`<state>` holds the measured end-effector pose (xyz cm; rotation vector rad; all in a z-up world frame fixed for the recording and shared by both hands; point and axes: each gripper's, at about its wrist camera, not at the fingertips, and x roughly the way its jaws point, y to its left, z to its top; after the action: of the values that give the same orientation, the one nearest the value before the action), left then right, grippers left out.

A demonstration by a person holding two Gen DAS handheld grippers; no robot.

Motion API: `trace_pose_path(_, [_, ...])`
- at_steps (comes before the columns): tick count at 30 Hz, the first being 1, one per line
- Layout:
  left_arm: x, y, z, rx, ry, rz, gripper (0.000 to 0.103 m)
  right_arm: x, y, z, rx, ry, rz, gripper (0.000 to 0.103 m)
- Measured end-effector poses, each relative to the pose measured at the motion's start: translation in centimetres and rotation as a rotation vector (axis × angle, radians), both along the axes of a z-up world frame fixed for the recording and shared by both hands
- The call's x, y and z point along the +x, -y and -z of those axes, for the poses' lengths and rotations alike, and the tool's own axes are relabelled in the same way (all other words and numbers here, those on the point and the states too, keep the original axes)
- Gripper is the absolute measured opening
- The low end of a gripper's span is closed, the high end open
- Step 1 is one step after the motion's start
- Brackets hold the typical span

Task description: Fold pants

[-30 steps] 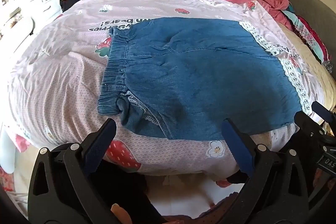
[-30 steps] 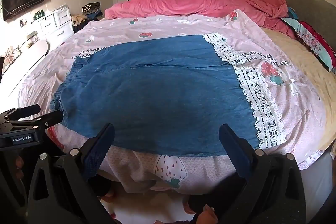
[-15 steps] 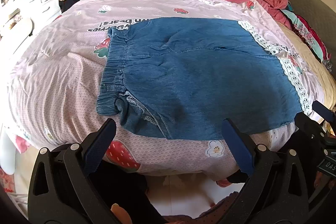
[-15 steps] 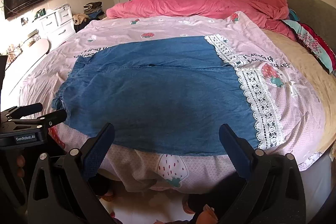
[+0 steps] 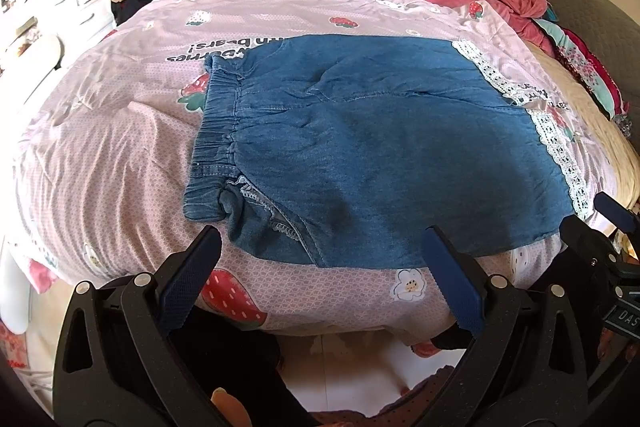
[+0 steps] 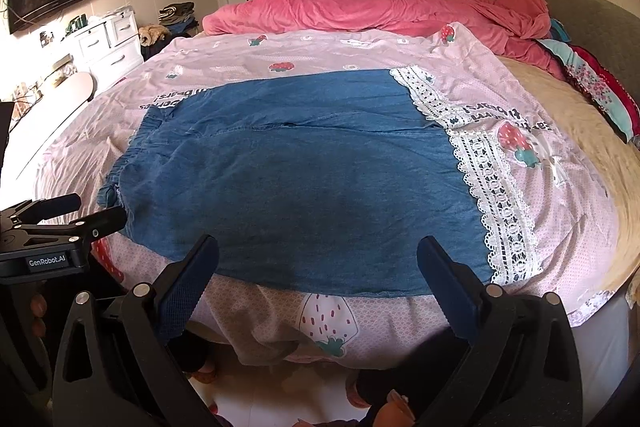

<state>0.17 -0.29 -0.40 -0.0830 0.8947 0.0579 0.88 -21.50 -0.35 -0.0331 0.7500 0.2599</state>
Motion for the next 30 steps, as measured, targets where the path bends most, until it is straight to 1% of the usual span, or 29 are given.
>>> trace_pose_path(30, [0.13,0.31,0.11,0.008,-0.006,0.012,0.094,0.09,0.22,-0.05,-0.007,0.001,0.007,0.099])
